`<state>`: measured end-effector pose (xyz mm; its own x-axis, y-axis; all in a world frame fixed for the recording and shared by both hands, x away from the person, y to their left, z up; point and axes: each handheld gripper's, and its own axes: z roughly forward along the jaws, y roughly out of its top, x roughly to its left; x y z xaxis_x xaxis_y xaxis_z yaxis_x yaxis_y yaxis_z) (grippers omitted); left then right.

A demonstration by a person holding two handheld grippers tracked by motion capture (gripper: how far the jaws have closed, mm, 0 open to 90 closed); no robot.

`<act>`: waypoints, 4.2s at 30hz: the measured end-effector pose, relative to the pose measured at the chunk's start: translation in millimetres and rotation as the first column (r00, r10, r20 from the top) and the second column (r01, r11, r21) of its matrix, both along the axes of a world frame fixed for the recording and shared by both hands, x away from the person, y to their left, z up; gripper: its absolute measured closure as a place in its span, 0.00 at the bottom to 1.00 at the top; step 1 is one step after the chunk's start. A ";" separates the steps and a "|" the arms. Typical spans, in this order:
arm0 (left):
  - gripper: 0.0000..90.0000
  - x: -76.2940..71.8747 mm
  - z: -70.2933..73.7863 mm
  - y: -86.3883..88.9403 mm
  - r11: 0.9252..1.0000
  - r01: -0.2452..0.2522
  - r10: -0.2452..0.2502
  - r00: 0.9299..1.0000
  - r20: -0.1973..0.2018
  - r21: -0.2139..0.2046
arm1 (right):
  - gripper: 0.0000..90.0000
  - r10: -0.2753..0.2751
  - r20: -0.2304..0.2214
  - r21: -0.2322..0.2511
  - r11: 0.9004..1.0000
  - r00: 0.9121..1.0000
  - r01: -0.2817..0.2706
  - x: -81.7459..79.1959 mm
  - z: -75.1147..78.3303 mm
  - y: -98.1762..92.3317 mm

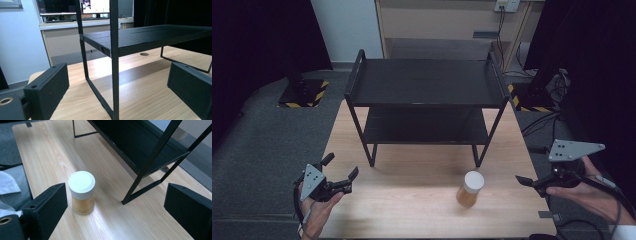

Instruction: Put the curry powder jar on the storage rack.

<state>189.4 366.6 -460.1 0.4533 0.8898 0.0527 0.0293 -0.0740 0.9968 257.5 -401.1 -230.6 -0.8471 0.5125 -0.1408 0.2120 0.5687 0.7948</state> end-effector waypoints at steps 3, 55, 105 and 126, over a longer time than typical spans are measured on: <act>0.03 -0.9 0.1 0.3 1.000 -0.001 0.001 1.000 0.002 0.001 | 0.05 -0.002 0.001 0.006 1.000 1.000 0.002 0.9 0.2 -0.2; 0.03 -5.2 1.9 3.1 1.000 0.000 0.000 1.000 -0.001 0.020 | 0.11 0.309 -0.231 -0.075 0.940 0.922 -0.334 101.8 -79.7 89.0; 0.03 -6.1 4.0 2.8 1.000 0.012 -0.012 1.000 -0.001 0.022 | 0.37 0.233 -0.089 -0.103 0.965 0.969 -0.241 66.8 201.5 129.3; 0.03 -8.8 3.2 5.0 1.000 0.019 -0.019 1.000 -0.007 0.017 | 0.37 0.048 -0.120 -0.081 0.995 0.992 -0.058 185.4 240.6 173.6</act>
